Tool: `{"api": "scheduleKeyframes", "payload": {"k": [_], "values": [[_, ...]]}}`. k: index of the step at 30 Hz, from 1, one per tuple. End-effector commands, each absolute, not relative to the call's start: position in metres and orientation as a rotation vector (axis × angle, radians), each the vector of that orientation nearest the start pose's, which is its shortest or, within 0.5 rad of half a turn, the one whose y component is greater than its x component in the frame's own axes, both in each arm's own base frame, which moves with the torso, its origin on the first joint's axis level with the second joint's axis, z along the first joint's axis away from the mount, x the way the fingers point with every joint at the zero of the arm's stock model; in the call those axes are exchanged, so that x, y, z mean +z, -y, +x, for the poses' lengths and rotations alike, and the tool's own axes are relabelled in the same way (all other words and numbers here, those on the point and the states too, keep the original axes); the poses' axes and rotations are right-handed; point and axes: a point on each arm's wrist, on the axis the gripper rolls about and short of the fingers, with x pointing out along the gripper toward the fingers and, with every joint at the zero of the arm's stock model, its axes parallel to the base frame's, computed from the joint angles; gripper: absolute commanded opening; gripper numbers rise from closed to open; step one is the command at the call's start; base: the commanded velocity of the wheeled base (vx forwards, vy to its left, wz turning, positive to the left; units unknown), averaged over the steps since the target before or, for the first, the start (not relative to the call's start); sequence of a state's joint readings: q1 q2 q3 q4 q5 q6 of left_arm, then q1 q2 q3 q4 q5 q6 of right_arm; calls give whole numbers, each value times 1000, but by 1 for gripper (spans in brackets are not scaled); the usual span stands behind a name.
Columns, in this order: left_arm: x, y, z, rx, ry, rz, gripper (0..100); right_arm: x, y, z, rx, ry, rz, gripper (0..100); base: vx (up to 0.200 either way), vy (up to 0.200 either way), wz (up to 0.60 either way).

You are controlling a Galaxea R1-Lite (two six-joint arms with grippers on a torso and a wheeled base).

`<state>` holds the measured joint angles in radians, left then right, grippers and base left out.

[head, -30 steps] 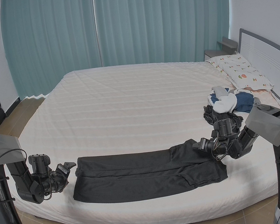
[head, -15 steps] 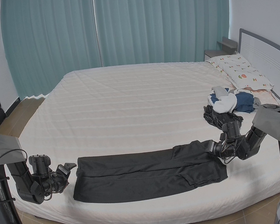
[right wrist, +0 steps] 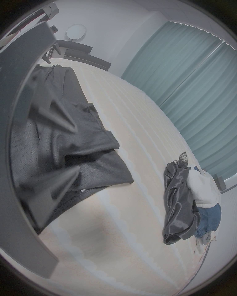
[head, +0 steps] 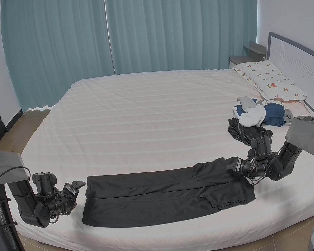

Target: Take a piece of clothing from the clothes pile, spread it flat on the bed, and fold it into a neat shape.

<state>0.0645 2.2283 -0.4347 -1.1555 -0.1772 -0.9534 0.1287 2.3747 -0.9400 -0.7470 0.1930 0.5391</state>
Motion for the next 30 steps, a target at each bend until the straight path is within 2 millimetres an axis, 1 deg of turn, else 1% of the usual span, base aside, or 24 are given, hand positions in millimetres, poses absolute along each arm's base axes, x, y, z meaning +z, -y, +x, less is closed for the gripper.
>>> {"api": "scheduleKeyframes", "payload": {"k": [1,3,4,5,6,7,8,10,12,16,24,25,30], "values": [[-6,-15,306,199,-617,-995,100,2,-53,387,114,-717,557,100,0,0,0],[-6,-12,312,202,-607,-984,100,13,-55,380,101,-711,602,100,0,0,0],[-6,-9,316,211,-607,-974,100,15,-57,376,90,-717,628,100,0,0,0],[-6,-9,316,211,-607,-974,100,16,-58,375,89,-717,632,100,0,0,0],[-6,-5,321,227,-617,-961,100,19,-65,369,77,-726,665,100,0,0,0],[-8,1,329,256,-639,-939,100,17,-75,361,54,-752,710,100,0,0,0],[-8,1,329,256,-639,-939,100,17,-75,361,54,-752,710,100,0,0,0],[-8,8,341,265,-675,-920,100,12,-86,352,18,-778,745,100,0,0,0],[-8,11,348,268,-691,-916,100,9,-90,349,2,-790,760,100,0,0,0],[-10,14,357,286,-723,-903,100,7,-93,348,-10,-796,779,100,0,0,0],[-14,19,358,298,-730,-874,100,4,-98,347,-11,-804,772,100,0,0,0],[-14,20,357,297,-732,-872,0,4,-98,347,-13,-805,771,100,0,0,0],[-22,25,355,324,-742,-795,0,1,-101,346,-26,-805,759,100,0,0,0]]}}
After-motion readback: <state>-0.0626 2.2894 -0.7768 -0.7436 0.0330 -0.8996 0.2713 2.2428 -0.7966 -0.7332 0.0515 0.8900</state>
